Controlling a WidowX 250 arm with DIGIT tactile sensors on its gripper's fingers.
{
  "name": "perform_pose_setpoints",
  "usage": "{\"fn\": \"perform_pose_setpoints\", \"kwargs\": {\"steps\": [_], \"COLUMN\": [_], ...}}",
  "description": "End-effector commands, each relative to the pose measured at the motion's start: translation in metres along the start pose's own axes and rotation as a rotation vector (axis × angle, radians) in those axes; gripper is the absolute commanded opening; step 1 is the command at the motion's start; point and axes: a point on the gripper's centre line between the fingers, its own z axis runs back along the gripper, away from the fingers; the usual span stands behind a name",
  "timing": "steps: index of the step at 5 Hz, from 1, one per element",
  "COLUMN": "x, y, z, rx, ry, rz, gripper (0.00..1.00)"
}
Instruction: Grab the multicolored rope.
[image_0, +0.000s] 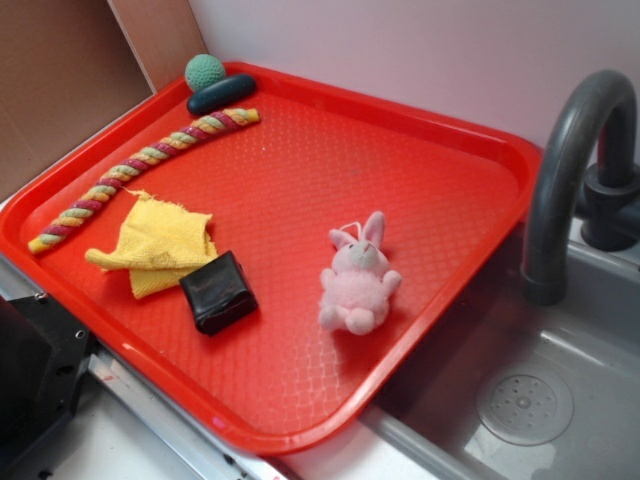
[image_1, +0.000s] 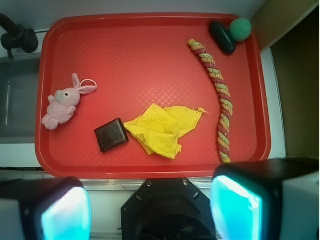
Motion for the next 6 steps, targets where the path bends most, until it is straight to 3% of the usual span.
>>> {"fn": "perform_pose_setpoints", "kwargs": {"steps": [1,2,3,5,6], "x": [0.0,0.012,0.024,0.035,0.043], "y": [0.0,0.01,0.032,0.087,0.102], "z": [0.0,-0.016,-0.029,-0.081,-0.111], "rx": [0.0,0.0,0.012,0.011,-0.002], "ry": [0.0,0.033,0.004,0.016,0.071], "rz": [0.0,0.044,0.074,0.036,0.005], "gripper": [1.0,1.0,1.0,1.0,1.0]}}
